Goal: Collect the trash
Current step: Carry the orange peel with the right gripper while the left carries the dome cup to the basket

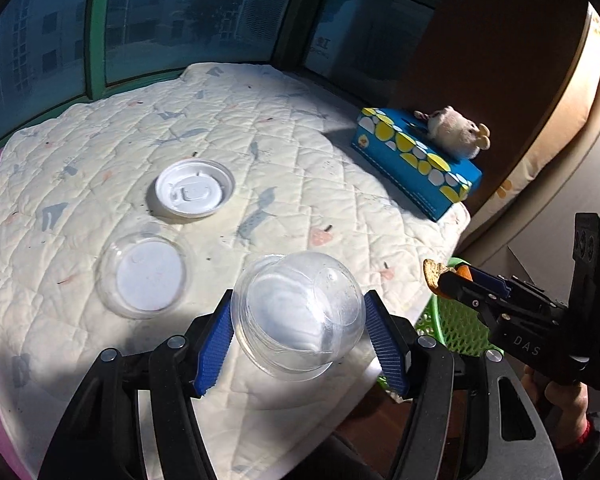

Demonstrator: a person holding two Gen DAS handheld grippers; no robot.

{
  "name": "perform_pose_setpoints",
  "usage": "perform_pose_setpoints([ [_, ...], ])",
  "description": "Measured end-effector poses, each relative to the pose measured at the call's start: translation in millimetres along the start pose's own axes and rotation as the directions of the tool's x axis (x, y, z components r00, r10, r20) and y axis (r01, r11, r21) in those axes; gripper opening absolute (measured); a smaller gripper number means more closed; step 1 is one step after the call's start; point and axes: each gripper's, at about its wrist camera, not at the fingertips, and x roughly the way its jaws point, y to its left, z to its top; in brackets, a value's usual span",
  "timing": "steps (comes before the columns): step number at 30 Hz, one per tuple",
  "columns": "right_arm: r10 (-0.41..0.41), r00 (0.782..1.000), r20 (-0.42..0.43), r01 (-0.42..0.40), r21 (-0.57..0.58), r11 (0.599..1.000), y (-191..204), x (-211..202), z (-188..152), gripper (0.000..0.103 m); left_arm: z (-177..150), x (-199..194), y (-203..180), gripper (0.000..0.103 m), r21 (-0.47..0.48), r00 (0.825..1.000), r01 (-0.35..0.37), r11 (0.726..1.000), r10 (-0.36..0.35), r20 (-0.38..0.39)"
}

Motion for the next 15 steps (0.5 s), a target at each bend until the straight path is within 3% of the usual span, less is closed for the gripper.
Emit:
perform_pose_setpoints([
  [9, -0.172, 0.983, -0.061, 0.180, 0.147, 0.973, -100.9, -24.3, -52.8, 0.039, -5.9, 26.7, -76.0, 0.062, 0.099, 0.995, 0.088, 0.991, -0.083, -0.053],
  [15, -0.211, 0.972, -0.104, 0.230, 0.244, 0.942, -148.7, -20.6, -78.8, 0.039, -9.8, 42.8, -114.5, 0.062, 0.153, 0.990, 0.116, 0.981, -0.102, -0.094],
])
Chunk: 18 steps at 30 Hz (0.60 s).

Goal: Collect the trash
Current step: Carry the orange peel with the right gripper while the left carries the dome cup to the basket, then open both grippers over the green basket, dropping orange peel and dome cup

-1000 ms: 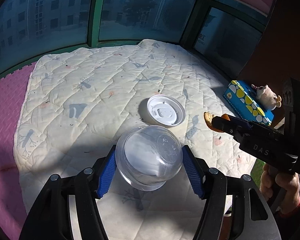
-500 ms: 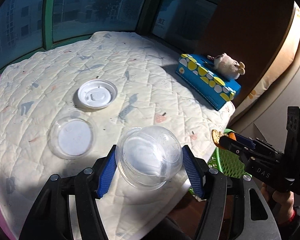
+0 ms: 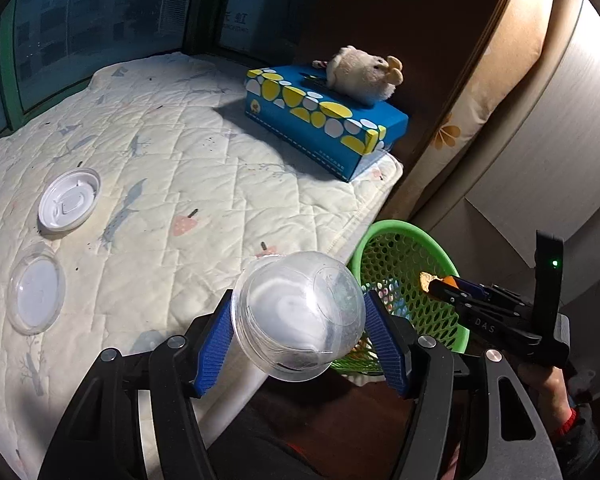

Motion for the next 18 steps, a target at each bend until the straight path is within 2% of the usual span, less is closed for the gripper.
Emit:
perform_pose_setpoints([
  [10, 0.004, 1.000, -0.010, -0.003, 0.121, 0.993, -40.2, 20.2, 5.6, 0.045, 4.5, 20.5, -36.1, 0.062, 0.058, 0.999, 0.022, 0.998, -0.020, -0.037],
  [12, 0.000, 1.000, 0.000, 0.000, 0.129, 0.992, -43.3, 19.5, 7.4, 0.048, 4.6, 24.6, -41.4, 0.062, 0.067, 0.999, 0.028, 0.997, -0.025, -0.045],
  [18, 0.011, 0.999, 0.032, -0.016, 0.140, 0.990, -50.4, 6.3, 7.0, 0.049, 4.6, 39.7, -60.7, 0.062, 0.101, 0.997, 0.052, 0.994, -0.045, -0.070],
])
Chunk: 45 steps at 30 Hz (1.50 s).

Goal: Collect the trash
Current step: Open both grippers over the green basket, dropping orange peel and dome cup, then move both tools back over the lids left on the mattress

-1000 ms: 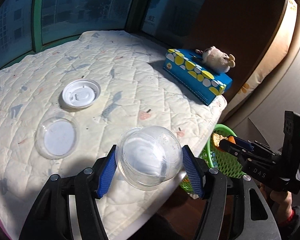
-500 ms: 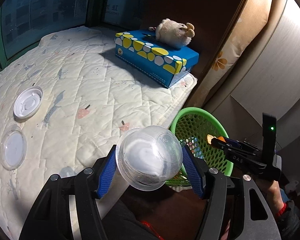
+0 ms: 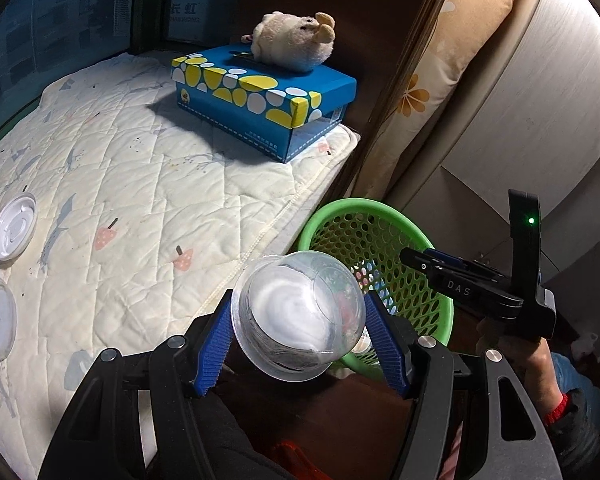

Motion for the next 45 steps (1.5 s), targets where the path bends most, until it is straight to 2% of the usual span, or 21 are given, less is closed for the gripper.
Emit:
perform_pose_setpoints([
  [14, 0.008, 0.998, 0.065, -0.010, 0.028, 1.000, -16.0, -35.3, -1.3, 0.055, 3.6, 50.4, -49.4, 0.062, 0.078, 0.995, 0.063, 0.995, -0.057, -0.079],
  [24, 0.015, 0.997, 0.071, -0.017, 0.040, 0.999, -23.6, -40.5, -5.5, 0.056, -0.3, 75.3, -64.6, 0.064, 0.086, 0.986, 0.101, 0.991, -0.089, -0.140],
  [27, 0.016, 0.997, 0.070, -0.019, 0.039, 0.999, -23.7, -40.4, -6.8, 0.056, -0.4, 75.4, -63.6, 0.068, 0.080, 0.985, 0.113, 0.990, -0.101, -0.137],
  [30, 0.021, 0.997, 0.072, -0.024, 0.043, 0.999, -22.9, -41.3, -7.7, 0.056, -0.8, 72.7, -62.7, 0.077, 0.078, 0.988, 0.104, 0.991, -0.094, -0.123],
  [38, 0.038, 0.996, 0.076, -0.039, 0.007, 0.999, -4.0, -44.6, -6.5, 0.057, -2.2, 49.3, -40.5, 0.077, 0.051, 0.995, 0.067, 0.996, -0.062, -0.083],
  [45, 0.084, 0.993, 0.078, -0.080, -0.055, 0.995, 32.3, -45.9, -3.7, 0.062, -7.5, 17.1, -4.7, 0.078, -0.003, 1.000, 0.006, 1.000, -0.006, -0.025],
])
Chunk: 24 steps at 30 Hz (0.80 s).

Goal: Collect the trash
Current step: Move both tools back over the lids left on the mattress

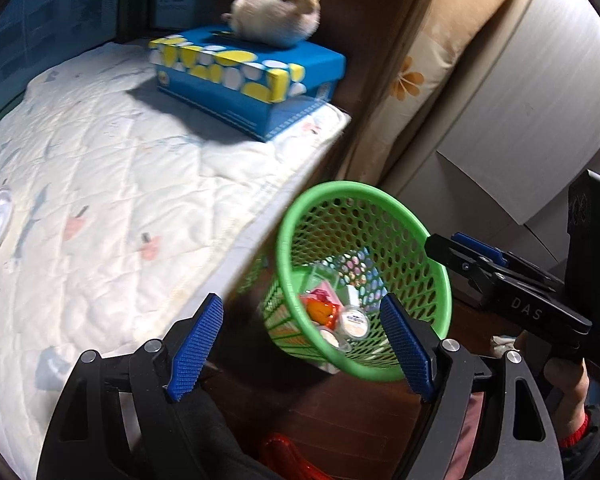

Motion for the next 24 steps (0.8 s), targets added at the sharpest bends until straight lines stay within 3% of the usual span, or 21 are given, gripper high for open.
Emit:
perform_pose_setpoints([
  [13, 0.101, 0.994, -0.039, -0.106, -0.127, 0.986, 85.0, 26.5, 9.9, 0.069, -15.0, -57.4, 100.5, 0.088, -0.178, 0.984, -0.140, 0.974, 0.156, 0.083],
  [24, 0.160, 0.984, -0.084, -0.175, -0.219, 0.960, 150.8, 50.5, 14.7, 0.072, -37.5, -93.9, 207.7, 0.096, -0.315, 0.942, -0.291, 0.903, 0.328, 0.069],
])
